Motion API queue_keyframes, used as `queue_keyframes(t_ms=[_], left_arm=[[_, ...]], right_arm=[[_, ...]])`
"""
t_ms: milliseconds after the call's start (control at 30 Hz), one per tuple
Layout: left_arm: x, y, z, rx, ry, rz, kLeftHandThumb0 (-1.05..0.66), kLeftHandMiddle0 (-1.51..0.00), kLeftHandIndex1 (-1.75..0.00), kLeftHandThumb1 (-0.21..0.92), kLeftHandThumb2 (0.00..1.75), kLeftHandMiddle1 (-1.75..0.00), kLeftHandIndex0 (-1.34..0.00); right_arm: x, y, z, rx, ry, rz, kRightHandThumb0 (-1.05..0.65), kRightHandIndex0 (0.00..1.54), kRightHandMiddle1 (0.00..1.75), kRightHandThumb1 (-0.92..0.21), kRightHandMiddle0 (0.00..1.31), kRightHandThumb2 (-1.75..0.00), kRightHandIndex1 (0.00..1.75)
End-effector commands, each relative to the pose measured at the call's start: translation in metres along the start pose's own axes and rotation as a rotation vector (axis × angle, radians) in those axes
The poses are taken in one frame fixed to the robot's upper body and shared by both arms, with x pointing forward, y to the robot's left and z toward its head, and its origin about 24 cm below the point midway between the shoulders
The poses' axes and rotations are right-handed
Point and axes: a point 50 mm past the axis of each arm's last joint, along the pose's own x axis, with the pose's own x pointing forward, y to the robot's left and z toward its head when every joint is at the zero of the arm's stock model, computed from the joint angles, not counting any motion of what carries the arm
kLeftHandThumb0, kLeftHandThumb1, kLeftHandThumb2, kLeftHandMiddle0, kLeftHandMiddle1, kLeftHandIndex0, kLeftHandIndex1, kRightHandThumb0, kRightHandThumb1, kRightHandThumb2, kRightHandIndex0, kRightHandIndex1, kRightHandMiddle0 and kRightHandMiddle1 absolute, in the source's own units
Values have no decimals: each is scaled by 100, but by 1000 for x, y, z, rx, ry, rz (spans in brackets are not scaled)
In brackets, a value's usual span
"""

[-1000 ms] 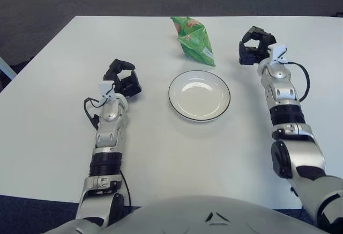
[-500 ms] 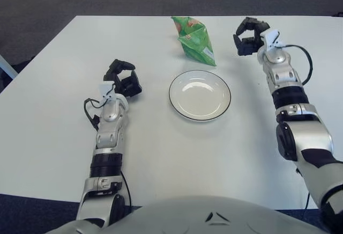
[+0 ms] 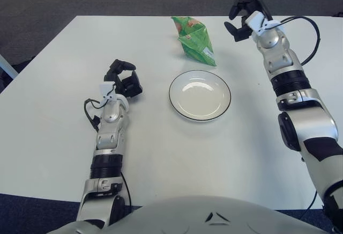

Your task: Put the snack into the plate.

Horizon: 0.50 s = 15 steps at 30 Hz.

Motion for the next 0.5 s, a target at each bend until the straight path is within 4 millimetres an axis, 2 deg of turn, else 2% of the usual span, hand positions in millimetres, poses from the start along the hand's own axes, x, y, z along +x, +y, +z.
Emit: queue_keyframes(t_ms=[0, 467], left_arm=[[-28, 7, -44, -6, 178, 44, -50, -136, -175, 28, 136, -175, -65], [-29, 9, -49, -19, 186, 52, -49, -133, -175, 29, 135, -175, -63]], right_arm=[[8, -4, 17, -61, -71, -14, -47, 114, 175, -35, 59, -128, 175], [24, 4, 42, -138, -206, -20, -47, 115, 175, -35, 58, -127, 175]])
